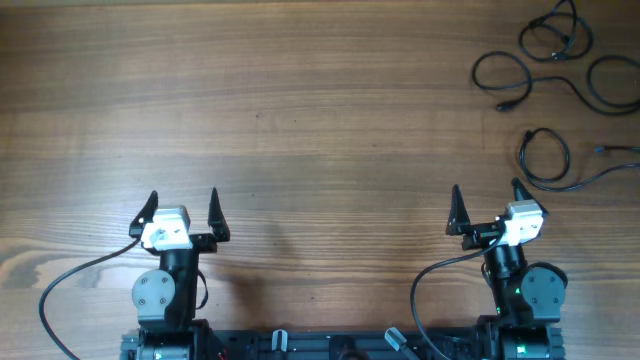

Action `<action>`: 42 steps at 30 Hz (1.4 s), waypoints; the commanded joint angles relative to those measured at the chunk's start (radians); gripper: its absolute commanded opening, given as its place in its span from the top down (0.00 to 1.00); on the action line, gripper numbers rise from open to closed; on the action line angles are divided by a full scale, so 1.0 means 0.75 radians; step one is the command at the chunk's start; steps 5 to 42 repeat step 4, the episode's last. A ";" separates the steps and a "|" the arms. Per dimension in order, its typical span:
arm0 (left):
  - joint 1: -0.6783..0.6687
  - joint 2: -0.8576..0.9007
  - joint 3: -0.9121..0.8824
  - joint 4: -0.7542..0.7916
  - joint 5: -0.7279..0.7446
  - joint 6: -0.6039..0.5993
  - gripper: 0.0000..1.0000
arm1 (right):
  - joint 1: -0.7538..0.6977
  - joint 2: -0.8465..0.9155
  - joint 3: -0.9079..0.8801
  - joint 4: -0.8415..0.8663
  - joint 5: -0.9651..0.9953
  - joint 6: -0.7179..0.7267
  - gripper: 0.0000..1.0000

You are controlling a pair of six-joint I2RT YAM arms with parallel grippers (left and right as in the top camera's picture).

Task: Untangle cables

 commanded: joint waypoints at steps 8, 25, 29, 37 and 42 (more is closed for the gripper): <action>0.005 -0.014 -0.008 0.002 0.012 -0.013 0.00 | 0.007 -0.013 0.000 0.004 0.023 -0.004 0.00; 0.005 -0.014 -0.008 0.002 0.012 -0.013 0.00 | 0.007 -0.013 0.000 0.004 0.023 -0.004 0.00; 0.005 -0.014 -0.008 0.002 0.012 -0.013 0.00 | 0.007 -0.013 0.000 0.004 0.023 -0.004 0.00; 0.005 -0.014 -0.008 0.002 0.012 -0.013 0.00 | 0.007 -0.013 0.000 0.004 0.023 -0.004 0.00; 0.005 -0.014 -0.008 0.002 0.012 -0.013 0.00 | 0.007 -0.013 0.000 0.004 0.023 -0.004 0.00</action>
